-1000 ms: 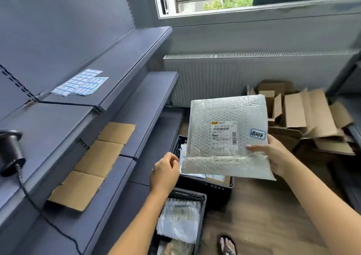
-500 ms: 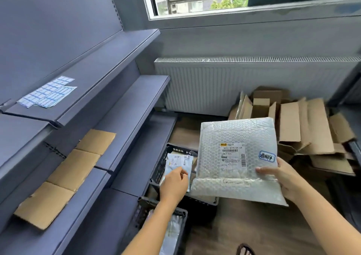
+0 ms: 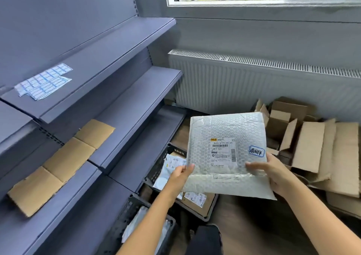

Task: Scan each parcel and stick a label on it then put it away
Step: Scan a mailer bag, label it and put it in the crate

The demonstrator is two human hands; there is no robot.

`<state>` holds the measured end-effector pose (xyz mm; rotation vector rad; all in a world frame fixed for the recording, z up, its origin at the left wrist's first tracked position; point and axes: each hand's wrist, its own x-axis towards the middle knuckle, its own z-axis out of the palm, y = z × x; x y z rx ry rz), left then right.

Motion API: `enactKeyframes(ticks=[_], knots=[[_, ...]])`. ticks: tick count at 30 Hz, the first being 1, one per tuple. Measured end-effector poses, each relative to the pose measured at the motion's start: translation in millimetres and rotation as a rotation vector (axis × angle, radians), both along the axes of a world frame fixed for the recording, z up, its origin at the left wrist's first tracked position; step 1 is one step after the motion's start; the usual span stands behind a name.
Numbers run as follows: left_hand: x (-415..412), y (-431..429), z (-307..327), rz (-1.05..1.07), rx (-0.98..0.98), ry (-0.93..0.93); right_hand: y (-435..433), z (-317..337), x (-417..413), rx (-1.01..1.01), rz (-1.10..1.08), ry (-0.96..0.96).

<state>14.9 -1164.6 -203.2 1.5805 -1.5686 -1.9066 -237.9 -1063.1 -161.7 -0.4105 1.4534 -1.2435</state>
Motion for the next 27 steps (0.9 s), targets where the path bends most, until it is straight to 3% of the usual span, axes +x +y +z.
enactKeyframes(ticks=[3,9,19,27], knots=[[-3,-32,-13,0.076,0.094,0.173,-46,0,-8,-0.011,0.062,-0.002],[-8,-77,-26,0.185,0.09,0.237,-115,-1,-16,-0.003,0.164,0.027],[22,-115,-32,0.478,0.034,0.174,-224,-16,5,0.063,0.42,0.089],[46,-81,-30,0.924,0.019,0.136,-296,-30,42,0.074,0.825,0.198]])
